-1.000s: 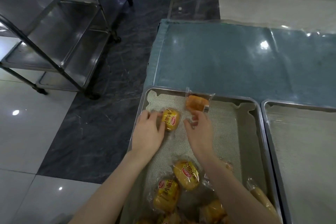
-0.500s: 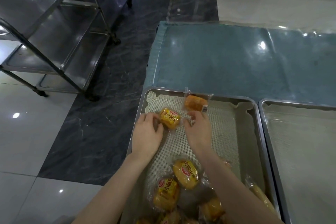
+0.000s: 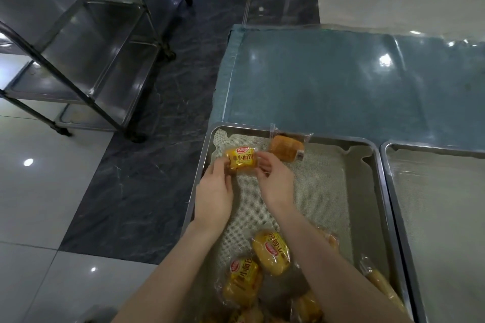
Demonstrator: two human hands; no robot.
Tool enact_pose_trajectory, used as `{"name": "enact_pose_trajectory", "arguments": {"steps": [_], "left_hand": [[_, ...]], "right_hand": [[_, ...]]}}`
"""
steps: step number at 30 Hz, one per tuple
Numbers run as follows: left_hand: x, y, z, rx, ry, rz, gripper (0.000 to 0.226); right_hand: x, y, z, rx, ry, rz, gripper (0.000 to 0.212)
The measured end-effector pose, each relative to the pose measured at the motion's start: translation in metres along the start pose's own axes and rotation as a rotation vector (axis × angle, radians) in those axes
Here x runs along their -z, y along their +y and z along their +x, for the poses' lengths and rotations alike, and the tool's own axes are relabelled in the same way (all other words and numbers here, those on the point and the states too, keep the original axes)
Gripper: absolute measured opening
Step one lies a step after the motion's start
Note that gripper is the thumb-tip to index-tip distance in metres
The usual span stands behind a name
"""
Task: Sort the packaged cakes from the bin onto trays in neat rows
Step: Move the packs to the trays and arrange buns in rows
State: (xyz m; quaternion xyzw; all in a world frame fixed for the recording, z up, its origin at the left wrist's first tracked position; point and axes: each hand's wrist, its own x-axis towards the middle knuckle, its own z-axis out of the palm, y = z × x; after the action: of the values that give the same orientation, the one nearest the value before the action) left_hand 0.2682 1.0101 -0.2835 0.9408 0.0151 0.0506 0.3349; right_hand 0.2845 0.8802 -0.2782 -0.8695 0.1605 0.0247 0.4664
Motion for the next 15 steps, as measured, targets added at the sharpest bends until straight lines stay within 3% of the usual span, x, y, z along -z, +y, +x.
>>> {"name": "enact_pose_trajectory", "arguments": {"steps": [4,9,15], "left_hand": [[-0.004,0.001,0.003,0.003,-0.018,0.031,0.026],[-0.006,-0.005,0.004,-0.025,0.015,0.025,0.032],[-0.011,-0.006,0.003,-0.063,-0.04,0.11,0.052]], "right_hand": [[-0.006,0.011,0.007,0.073,-0.035,-0.187,0.047],[-0.01,0.019,-0.001,0.164,0.069,-0.181,0.049],[-0.008,0.03,-0.011,0.269,0.065,-0.271,0.057]]}}
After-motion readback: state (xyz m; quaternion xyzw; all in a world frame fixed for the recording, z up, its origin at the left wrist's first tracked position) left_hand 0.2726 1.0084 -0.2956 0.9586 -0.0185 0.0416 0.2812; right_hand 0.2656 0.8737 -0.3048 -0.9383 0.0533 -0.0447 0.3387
